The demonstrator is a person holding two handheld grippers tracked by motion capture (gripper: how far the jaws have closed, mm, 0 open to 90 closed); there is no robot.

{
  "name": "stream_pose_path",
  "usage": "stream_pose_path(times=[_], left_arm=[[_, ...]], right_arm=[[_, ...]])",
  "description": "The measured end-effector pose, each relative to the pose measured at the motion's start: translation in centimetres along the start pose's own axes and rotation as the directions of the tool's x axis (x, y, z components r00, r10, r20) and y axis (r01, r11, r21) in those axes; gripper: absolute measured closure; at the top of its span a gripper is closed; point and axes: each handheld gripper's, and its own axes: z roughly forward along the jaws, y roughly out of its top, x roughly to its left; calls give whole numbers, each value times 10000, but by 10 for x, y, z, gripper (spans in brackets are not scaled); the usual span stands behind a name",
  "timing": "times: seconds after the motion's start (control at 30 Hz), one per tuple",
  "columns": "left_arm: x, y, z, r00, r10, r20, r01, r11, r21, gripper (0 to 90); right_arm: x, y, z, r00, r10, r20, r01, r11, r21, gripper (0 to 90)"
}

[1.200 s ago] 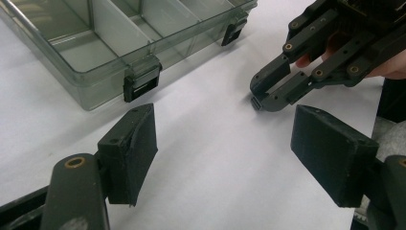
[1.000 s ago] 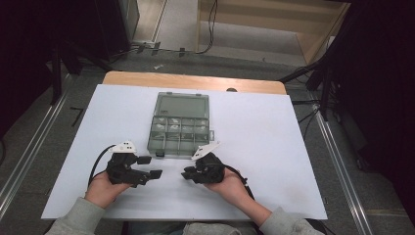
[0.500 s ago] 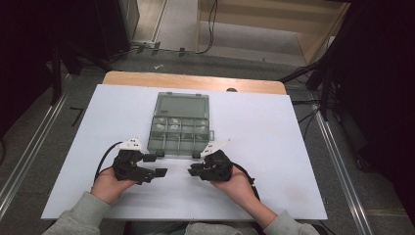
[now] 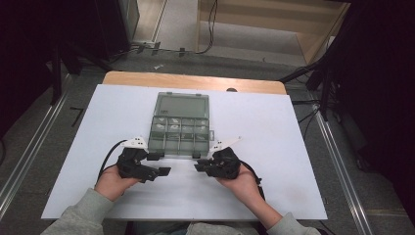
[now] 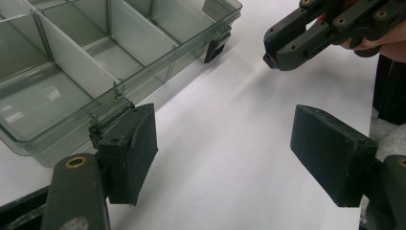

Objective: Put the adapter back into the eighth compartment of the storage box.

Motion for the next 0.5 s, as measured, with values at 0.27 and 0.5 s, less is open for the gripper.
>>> stream_pose_path(times=[0.27, 0.5], left_arm=[[0, -1, 0, 10000, 1, 15, -1, 10000, 13, 242], [0, -2, 0, 10000, -47, -18, 47, 10000, 13, 242]], right_arm=[[-6, 4, -11, 9998, 186, 29, -186, 9997, -171, 734], [-12, 7, -20, 9993, 363, 105, -358, 9986, -386, 734]])
